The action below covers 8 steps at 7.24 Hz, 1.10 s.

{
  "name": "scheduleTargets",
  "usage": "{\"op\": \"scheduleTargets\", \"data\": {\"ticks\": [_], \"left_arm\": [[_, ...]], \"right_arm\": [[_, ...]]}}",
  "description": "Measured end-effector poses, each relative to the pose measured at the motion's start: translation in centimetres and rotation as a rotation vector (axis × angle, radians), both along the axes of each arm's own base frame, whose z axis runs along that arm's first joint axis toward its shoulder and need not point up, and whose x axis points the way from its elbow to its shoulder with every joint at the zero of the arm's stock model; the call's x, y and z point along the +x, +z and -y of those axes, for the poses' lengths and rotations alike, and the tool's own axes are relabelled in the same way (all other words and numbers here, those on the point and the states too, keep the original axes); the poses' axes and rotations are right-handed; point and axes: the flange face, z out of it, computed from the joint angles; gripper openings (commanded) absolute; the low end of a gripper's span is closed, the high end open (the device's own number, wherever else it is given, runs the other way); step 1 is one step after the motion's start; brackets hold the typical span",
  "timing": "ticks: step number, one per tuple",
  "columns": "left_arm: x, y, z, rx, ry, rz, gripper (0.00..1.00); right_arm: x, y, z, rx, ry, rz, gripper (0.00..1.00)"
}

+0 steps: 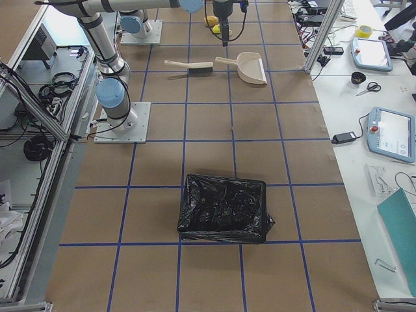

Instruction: Sweep and dump trash in nearest bin

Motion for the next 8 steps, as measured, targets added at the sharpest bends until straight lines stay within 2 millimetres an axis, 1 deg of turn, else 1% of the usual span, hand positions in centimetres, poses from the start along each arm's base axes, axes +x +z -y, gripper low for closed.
{"op": "scheduleTargets", "data": {"ticks": [4,6,7,8], "left_arm": [[-0.1,-0.3,-0.1,0.006,-0.001,0.0,1.0],[0.1,-0.6,0.1,0.01,0.003,0.0,1.0],[0.1,-1.0,0.4,0.012,-0.01,0.001,1.0],[-0.1,-1.9,1.1,0.012,-0.028,-0.001,1.0]], "right_arm": [[0.0,-0.2,0.0,0.005,-0.001,-0.001,1.0],[0.0,-0.6,0.0,0.019,0.0,-0.003,1.0],[0.4,-1.4,-0.3,0.038,0.008,-0.004,1.0],[1.5,-2.9,-1.5,0.069,0.033,-0.007,1.0]]}}
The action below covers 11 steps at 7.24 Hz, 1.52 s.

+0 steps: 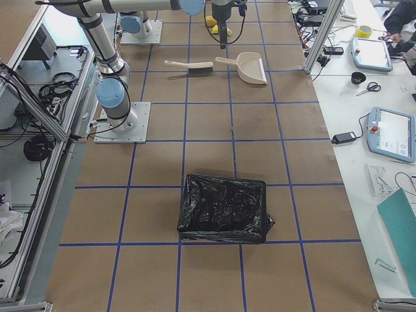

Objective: Sweep and dump trash in nearest bin
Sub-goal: 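Reach the left gripper to the dustpan handle while the right gripper reaches the brush handle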

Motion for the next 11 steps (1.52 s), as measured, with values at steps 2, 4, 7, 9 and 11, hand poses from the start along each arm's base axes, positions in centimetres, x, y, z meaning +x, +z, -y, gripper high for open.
{"op": "scheduleTargets", "data": {"ticks": [2,4,7,9,11], "left_arm": [[-0.7,-2.6,2.2,-0.018,-0.022,-0.008,1.0],[-3.6,-5.8,3.6,0.003,-0.046,-0.008,1.0],[-12.7,-10.2,3.5,-0.011,-0.056,-0.017,1.0],[-16.3,-14.1,4.6,-0.027,-0.087,-0.024,1.0],[-18.9,-18.0,5.4,-0.027,-0.111,-0.027,1.0]], "right_arm": [[4.1,-4.7,-5.0,0.067,0.09,-0.01,1.0],[8.1,-10.2,-9.8,0.071,0.128,-0.019,1.0],[13.7,-19.2,-16.6,0.065,0.126,-0.032,1.0],[16.3,-23.3,-19.2,0.058,0.139,-0.021,0.94],[17.6,-24.9,-20.4,0.065,0.142,-0.034,0.77]]}}
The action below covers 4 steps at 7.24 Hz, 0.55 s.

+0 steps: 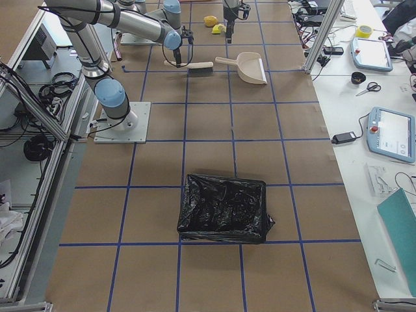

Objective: Sweep and dump trash in nearest bin
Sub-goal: 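Reach the left gripper to the dustpan handle while the right gripper reaches the brush handle, then close the left gripper on the dustpan handle while the right gripper grasps the brush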

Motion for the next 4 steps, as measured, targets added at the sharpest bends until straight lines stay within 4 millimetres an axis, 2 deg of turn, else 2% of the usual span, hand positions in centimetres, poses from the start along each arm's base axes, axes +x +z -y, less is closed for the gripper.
{"op": "scheduleTargets", "data": {"ticks": [2,4], "left_arm": [[-2.3,-3.6,-0.1,0.023,-0.035,0.009,1.0],[-3.6,-6.1,-0.3,0.046,-0.054,0.019,0.99]], "right_arm": [[0.1,-0.5,-0.4,0.019,0.002,-0.01,0.68],[0.2,-1.1,-0.4,0.037,0.006,-0.017,0.56]]}}
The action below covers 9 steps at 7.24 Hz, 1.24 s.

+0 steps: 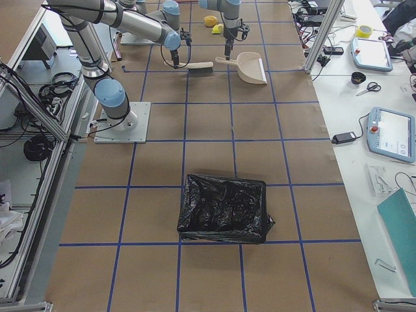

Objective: Sweep and dump trash in nearest bin
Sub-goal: 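Close the left gripper on the dustpan handle while the right gripper grasps the brush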

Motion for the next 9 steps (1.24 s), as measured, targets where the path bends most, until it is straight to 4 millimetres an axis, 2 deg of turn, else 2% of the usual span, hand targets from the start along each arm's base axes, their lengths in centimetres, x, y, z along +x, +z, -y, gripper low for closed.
{"op": "scheduleTargets", "data": {"ticks": [1,3,5,6,7,8,9], "left_arm": [[-0.3,-0.8,-0.1,0.009,-0.005,0.003,0.88],[-0.7,-1.7,-0.5,0.028,-0.011,0.01,0.87],[-1.1,-2.1,-0.9,0.044,-0.016,0.01,0.86],[-1.2,-2.0,-1.0,0.053,-0.018,0.005,0.72],[-1.3,-1.9,-1.3,0.067,-0.018,0.001,0.49],[-1.3,-1.9,-1.5,0.081,-0.019,0.001,0.44],[-1.3,-2.0,-1.6,0.092,-0.019,0.002,0.25]], "right_arm": [[0.1,-0.2,0.0,0.005,0.0,-0.002,0.35],[0.1,-0.3,0.1,0.008,0.002,-0.004,0.03],[0.1,-0.4,0.1,0.008,0.011,-0.004,0.0],[0.1,-0.3,0.1,0.007,0.019,-0.004,0.0],[0.0,-0.3,0.0,0.009,0.021,-0.006,0.0],[-0.2,-0.1,-0.2,0.02,0.017,-0.014,0.0],[-0.6,0.3,-0.7,0.038,0.004,-0.029,0.0]]}}
